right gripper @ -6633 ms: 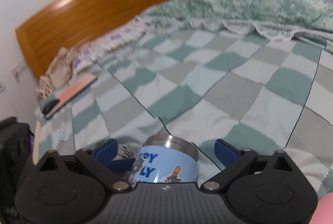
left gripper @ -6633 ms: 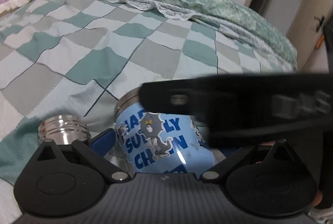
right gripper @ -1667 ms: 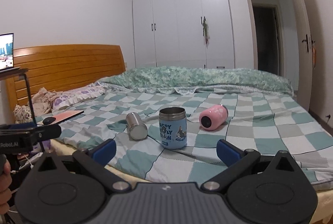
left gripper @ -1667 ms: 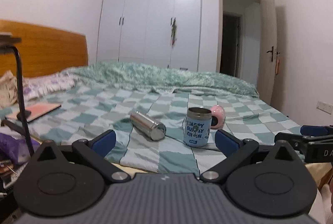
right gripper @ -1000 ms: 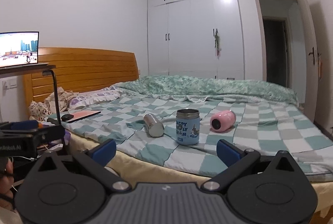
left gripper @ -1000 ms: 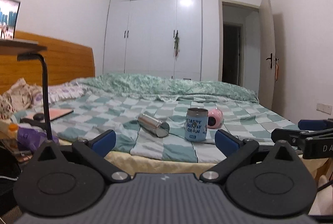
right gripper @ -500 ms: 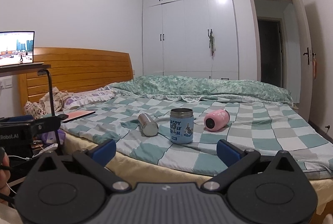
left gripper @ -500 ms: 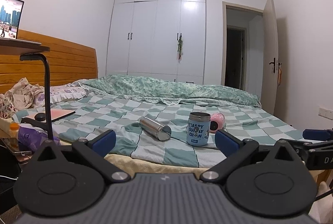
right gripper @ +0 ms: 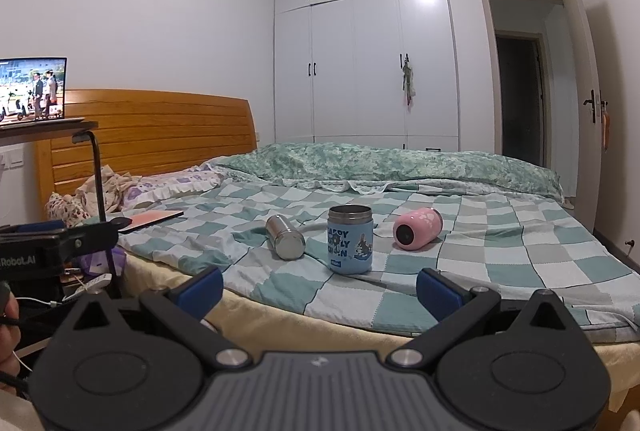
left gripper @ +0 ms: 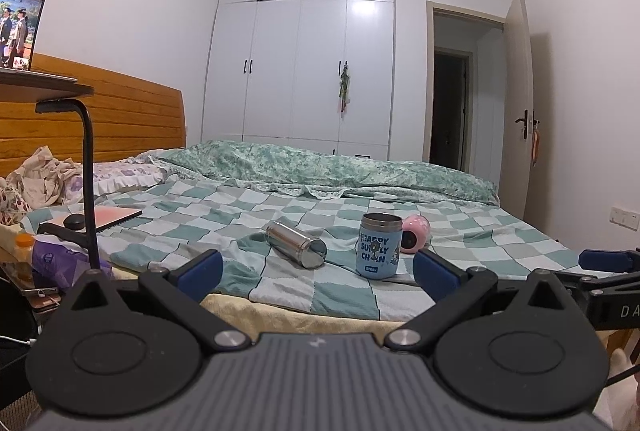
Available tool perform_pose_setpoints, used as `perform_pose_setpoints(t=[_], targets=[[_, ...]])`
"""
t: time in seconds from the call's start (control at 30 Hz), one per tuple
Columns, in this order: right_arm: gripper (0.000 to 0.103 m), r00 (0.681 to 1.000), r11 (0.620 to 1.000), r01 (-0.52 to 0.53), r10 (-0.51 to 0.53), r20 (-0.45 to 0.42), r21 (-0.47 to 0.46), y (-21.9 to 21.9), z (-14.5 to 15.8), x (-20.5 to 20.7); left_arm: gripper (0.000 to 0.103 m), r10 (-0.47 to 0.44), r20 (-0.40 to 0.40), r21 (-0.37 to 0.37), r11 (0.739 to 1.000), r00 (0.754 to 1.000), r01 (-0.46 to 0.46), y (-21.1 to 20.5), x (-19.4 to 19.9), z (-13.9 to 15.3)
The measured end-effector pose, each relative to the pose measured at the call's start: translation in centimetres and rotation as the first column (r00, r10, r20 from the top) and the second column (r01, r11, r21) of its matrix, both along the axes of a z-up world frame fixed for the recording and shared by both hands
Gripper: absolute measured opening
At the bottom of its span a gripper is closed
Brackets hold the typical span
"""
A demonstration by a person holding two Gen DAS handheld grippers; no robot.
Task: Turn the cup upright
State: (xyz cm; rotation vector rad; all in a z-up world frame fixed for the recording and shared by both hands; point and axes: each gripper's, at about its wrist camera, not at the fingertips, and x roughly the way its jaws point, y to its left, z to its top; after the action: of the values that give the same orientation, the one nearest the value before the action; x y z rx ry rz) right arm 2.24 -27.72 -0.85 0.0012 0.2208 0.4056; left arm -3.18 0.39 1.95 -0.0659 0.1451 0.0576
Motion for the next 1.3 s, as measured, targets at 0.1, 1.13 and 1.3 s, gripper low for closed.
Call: perform_pose_setpoints(t=[0.1, 1.13, 1.3], targets=[[0.103, 1.000, 1.000, 0.000, 0.000, -0.004, 0.002, -0.01, 0.02, 0.04, 0.103, 0.001, -0.002, -0.002, 1.000, 1.000, -0.001, -0.04, 0.05, -0.01], [0.103, 1.000, 1.000, 0.001, -0.001, 0.006, -0.003, 0.00, 0.11, -0.09, 0.103, 0.013, -0.006, -0.010, 1.000, 1.000, -0.013, -0.02, 0.41, -0.14], [0.103, 1.000, 1.000, 0.000, 0.000, 0.003, -0.003, -0.03, 0.13, -0.05, 0.103, 0.011, -0.014, -0.012, 1.000, 1.000, -0.011, -0.09, 0.54, -0.13]])
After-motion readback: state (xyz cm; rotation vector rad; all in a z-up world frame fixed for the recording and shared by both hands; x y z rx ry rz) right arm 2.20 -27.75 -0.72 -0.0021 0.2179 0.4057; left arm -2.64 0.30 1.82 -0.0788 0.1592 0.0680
